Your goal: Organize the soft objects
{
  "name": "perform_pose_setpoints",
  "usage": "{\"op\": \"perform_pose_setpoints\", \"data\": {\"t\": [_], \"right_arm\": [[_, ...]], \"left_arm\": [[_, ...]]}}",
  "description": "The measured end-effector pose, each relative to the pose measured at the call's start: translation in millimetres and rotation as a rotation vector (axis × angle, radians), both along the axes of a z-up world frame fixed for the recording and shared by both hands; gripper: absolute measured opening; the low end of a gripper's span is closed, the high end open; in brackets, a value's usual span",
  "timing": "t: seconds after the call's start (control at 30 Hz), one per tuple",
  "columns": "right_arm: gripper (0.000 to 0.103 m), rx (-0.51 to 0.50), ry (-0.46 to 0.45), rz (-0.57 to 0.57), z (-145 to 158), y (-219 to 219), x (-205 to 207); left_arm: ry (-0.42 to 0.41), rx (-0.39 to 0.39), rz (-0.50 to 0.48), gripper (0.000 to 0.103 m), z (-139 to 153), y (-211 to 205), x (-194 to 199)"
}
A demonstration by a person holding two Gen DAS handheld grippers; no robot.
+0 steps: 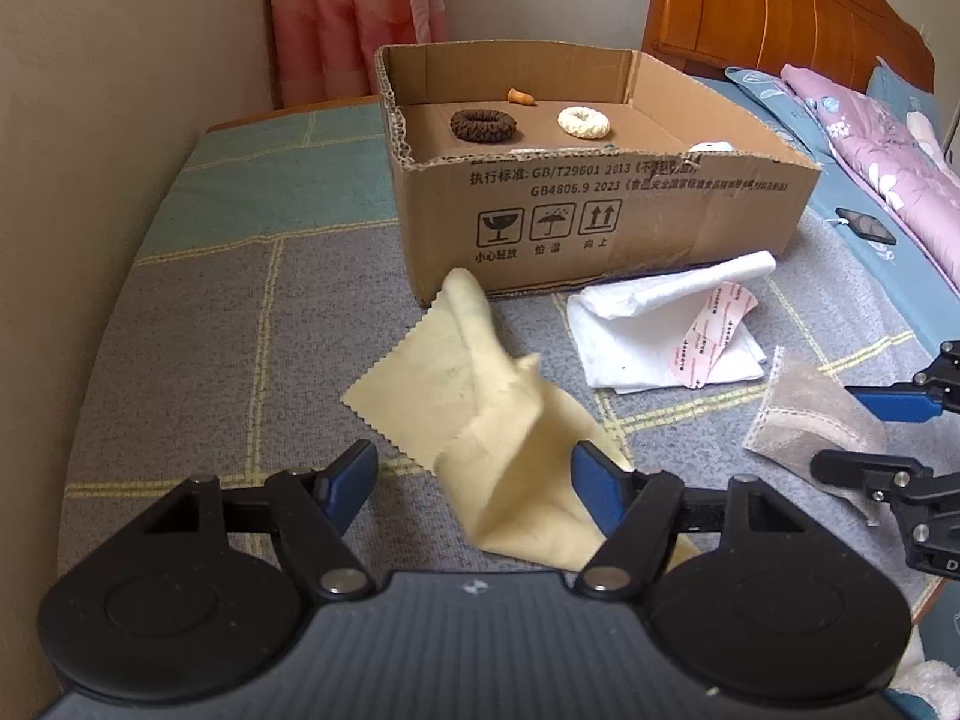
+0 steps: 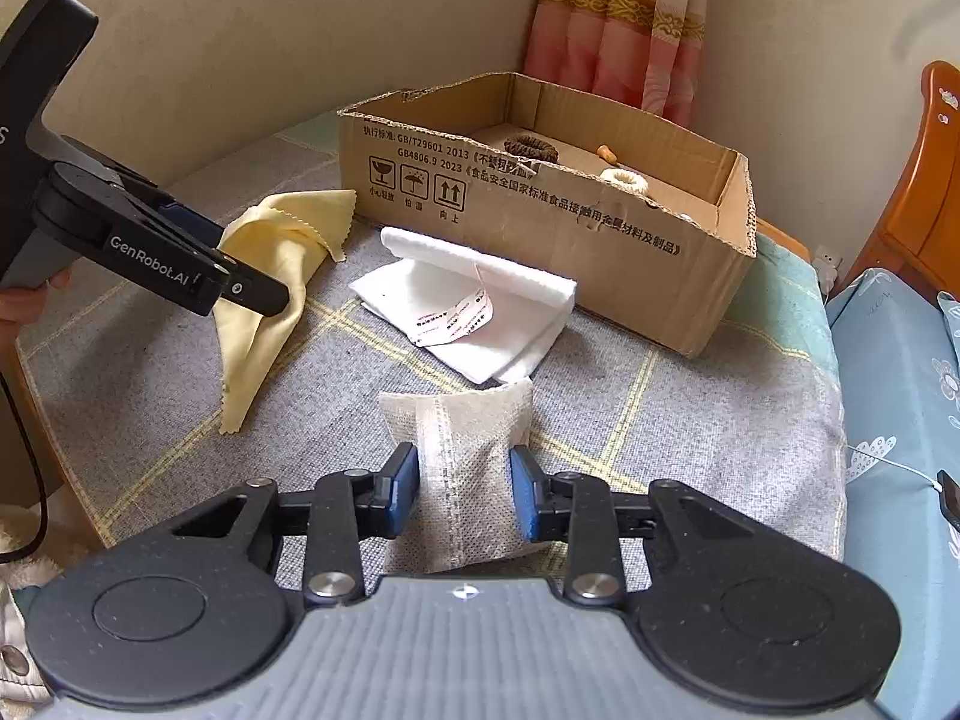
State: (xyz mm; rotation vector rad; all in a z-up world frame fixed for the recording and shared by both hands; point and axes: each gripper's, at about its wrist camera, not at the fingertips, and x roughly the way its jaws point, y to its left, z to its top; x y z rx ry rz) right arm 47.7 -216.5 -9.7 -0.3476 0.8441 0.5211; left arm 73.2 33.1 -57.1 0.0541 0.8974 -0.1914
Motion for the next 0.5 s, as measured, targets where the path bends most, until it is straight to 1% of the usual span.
{"op": "perform_pose_setpoints", "data": {"t": [0.03, 0.07, 0.1, 0.13, 0.23, 0.3, 0.37, 0.4, 0.47, 0.5], "right_arm": [[0.042, 0.002, -0.004, 0.0, -0.8, 0.7, -0.4], [0.049, 0.005, -0.006, -0.001, -1.3, 1.6, -0.7], [0.056, 0.011, -0.007, -0.004, -1.7, 2.3, -0.1], [0.058, 0.019, -0.008, -0.006, -1.6, 1.5, 0.2], [0.062, 0.029, -0.009, -0.01, -2.0, -0.8, 1.6], [0.067, 0.032, -0.01, -0.018, -2.4, -2.9, 2.6], [0.069, 0.038, -0.009, -0.027, -2.5, -5.2, 3.2], [0.069, 0.04, -0.008, -0.031, -2.8, -6.2, 3.8], [0.07, 0.044, -0.008, -0.038, -3.6, -7.4, 4.7], [0.07, 0.047, -0.007, -0.041, -3.9, -7.9, 5.0]], "left_arm": [[-0.005, 0.011, 0.003, 0.077, -1.6, 0.5, 2.2], [-0.013, 0.024, 0.001, 0.08, -2.7, 0.5, 4.3], [-0.021, 0.034, 0.0, 0.086, -4.2, 1.0, 6.9], [-0.025, 0.038, 0.004, 0.09, -5.4, 2.3, 10.0], [-0.025, 0.015, 0.008, 0.091, -7.4, 7.1, 19.0], [-0.032, 0.019, 0.005, 0.091, -7.3, 6.3, 24.6], [-0.038, 0.017, -0.007, 0.088, -7.4, 3.8, 28.3], [-0.037, 0.007, -0.014, 0.084, -7.2, 2.9, 29.6], [-0.042, 0.001, -0.034, 0.074, -5.2, 0.0, 29.1], [-0.043, -0.003, -0.047, 0.064, -3.8, -1.9, 28.3]]}}
